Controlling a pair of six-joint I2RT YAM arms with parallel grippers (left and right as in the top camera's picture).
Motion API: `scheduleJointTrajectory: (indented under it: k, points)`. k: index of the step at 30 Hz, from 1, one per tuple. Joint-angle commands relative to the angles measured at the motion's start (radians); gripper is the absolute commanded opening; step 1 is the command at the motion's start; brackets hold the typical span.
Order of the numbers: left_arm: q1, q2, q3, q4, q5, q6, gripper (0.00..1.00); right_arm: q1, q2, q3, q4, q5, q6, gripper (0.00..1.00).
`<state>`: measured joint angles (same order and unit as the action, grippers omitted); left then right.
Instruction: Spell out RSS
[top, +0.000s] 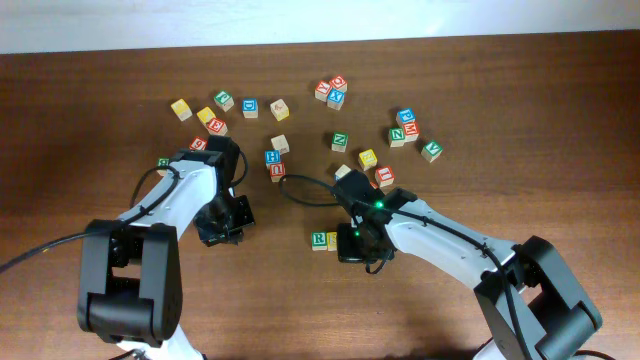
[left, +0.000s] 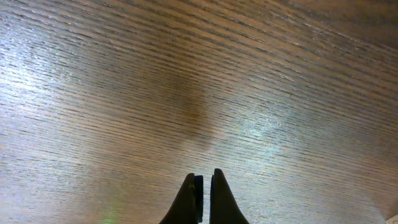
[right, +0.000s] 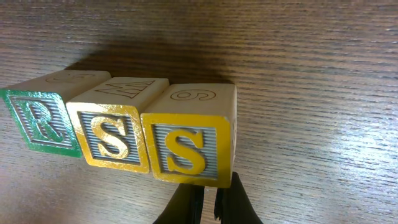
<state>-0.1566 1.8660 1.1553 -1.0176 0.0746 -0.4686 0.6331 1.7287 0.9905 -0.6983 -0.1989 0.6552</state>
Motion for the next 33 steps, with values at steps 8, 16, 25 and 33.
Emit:
scheduleJointTrajectory:
  k: [8,16,25,33]
  points:
    - [0.004,-0.02,-0.01,-0.002,0.007,0.003,0.01,0.01,-0.005,-0.011,0.0,-0.006,0.032,0.04]
    - [0.003,-0.02,-0.01,-0.002,0.008,0.002,0.01,0.01,-0.005,-0.023,0.019,-0.006,0.035,0.04]
    - [0.003,-0.02,-0.01,-0.002,0.008,0.002,0.01,0.023,-0.005,-0.024,0.044,-0.007,0.035,0.04]
    - [0.003,-0.02,-0.01,-0.002,0.007,0.002,0.02,0.022,-0.005,-0.024,0.061,-0.007,0.035,0.04]
